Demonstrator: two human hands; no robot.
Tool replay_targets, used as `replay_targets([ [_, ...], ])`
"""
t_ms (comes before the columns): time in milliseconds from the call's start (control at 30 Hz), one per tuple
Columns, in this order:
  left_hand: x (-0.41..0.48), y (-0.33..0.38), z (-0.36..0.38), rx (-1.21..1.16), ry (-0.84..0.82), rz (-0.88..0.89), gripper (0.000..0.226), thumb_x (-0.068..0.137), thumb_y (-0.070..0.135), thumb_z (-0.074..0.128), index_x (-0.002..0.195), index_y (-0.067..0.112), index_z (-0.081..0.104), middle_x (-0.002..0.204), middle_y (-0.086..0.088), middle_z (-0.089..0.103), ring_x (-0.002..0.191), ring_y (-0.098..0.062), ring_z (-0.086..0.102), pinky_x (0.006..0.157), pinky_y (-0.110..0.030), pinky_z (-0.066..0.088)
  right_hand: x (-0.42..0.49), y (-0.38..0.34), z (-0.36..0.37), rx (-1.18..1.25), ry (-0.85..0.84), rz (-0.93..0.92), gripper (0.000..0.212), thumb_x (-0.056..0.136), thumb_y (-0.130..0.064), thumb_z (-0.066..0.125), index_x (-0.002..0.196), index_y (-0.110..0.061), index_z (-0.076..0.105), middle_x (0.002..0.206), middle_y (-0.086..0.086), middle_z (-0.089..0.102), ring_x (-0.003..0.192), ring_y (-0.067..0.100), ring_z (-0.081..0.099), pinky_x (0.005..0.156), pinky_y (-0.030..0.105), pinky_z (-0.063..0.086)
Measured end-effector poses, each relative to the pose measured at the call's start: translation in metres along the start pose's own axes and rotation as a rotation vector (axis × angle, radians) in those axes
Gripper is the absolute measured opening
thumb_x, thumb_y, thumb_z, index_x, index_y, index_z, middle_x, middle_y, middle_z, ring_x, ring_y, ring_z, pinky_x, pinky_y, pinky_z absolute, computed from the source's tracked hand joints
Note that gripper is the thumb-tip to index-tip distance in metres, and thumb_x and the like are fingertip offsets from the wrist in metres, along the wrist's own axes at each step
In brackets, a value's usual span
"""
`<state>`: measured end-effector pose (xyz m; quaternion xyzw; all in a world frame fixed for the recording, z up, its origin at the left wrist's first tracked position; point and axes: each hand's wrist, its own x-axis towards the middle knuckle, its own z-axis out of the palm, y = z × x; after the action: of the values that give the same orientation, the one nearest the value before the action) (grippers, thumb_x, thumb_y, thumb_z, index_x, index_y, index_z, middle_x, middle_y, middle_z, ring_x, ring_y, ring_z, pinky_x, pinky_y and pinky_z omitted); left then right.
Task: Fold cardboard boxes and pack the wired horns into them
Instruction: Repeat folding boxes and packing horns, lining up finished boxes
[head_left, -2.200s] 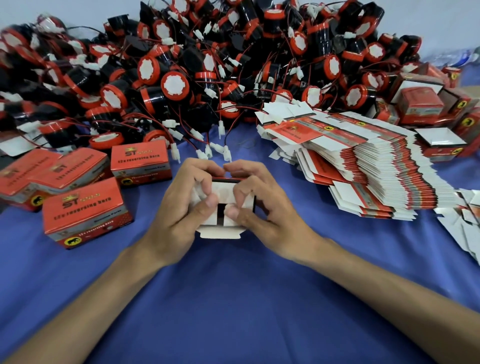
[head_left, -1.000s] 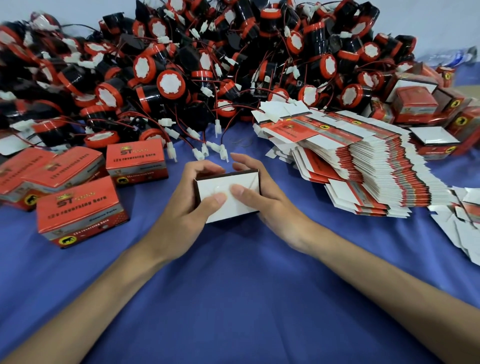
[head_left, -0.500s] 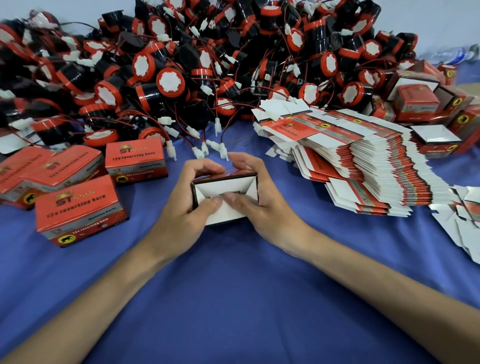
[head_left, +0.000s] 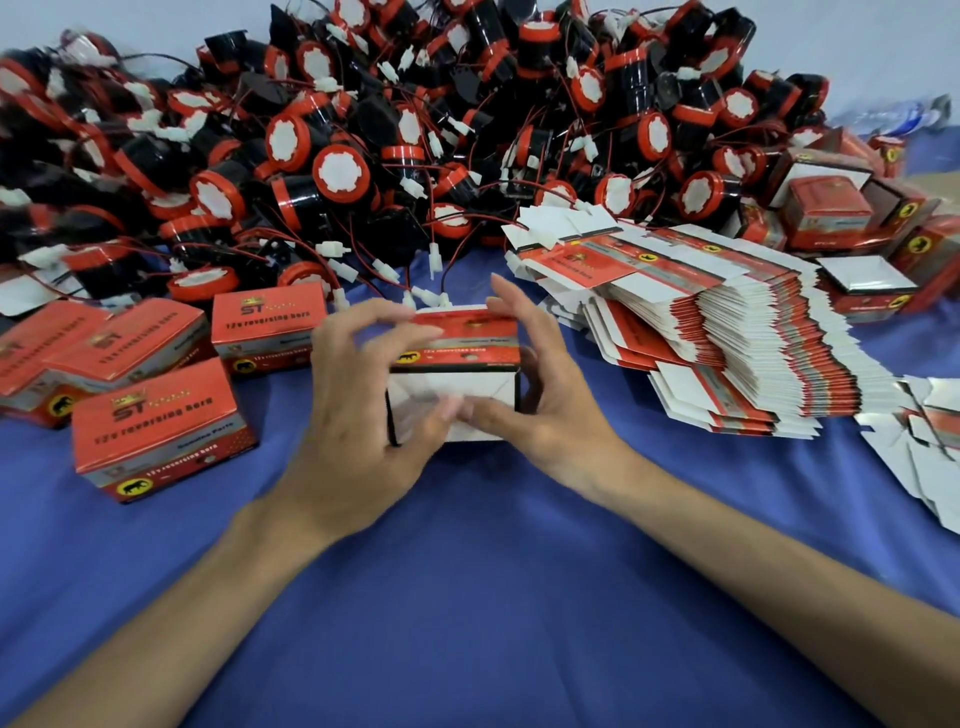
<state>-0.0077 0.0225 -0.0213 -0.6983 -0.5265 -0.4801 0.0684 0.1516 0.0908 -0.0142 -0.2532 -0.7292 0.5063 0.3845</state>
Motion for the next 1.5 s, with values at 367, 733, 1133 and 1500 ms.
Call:
replay_targets([
  [367,-0.001,0.003,-0.001,0.098,-0.127,-0.124,0.072,0.066,0.051,0.063,0.128,0.023,0.038,0.118,0.012,0.044,0.102,-0.007,0.052,0.077,-0.023,0.047,0.002,-0.008,0.0,0.36,0.097,-0.071,0.098,0.064,0.0,0.073,0.14,-0.036,0.023,0.156,0.0,0.019,0.12,0.015,0.055,0.081,0.025,0.053],
  [733,-0.001,-0.008,0.001,-0.306,-0.263,-0.356,0.065,0.06,0.044,0.067,0.119,0.03,0.042,0.116,0.009,0.058,0.108,-0.001,0.058,0.089,-0.029,0.049,-0.01,0.002,0.007,-0.385,-0.032,-0.168,0.039,0.081,-0.033,0.065,0.084,0.005,0.06,0.078,0.013,0.062,0.068,0.027,0.056,0.061,0.046,0.046],
  [1133,0.005,-0.006,-0.002,-0.027,-0.005,-0.412,0.086,0.067,0.041,0.075,0.142,0.019,0.04,0.134,0.011,0.045,0.125,-0.013,0.047,0.101,-0.04,0.044,0.063,-0.071,0.0,-0.966,-0.697,-0.169,0.014,0.088,-0.009,0.056,0.074,-0.01,0.055,0.064,-0.003,0.052,0.059,0.014,0.043,0.061,0.031,0.037],
  [1500,0.004,-0.026,-0.01,-0.049,-0.092,-0.683,0.075,0.07,0.022,0.086,0.122,0.021,0.033,0.118,0.006,0.05,0.118,-0.024,0.05,0.103,-0.052,0.037,0.208,0.01,-0.003,-0.809,-0.172,0.087,0.054,0.089,-0.018,0.06,0.14,-0.008,0.045,0.138,0.012,0.051,0.125,0.023,0.049,0.093,0.016,0.034],
])
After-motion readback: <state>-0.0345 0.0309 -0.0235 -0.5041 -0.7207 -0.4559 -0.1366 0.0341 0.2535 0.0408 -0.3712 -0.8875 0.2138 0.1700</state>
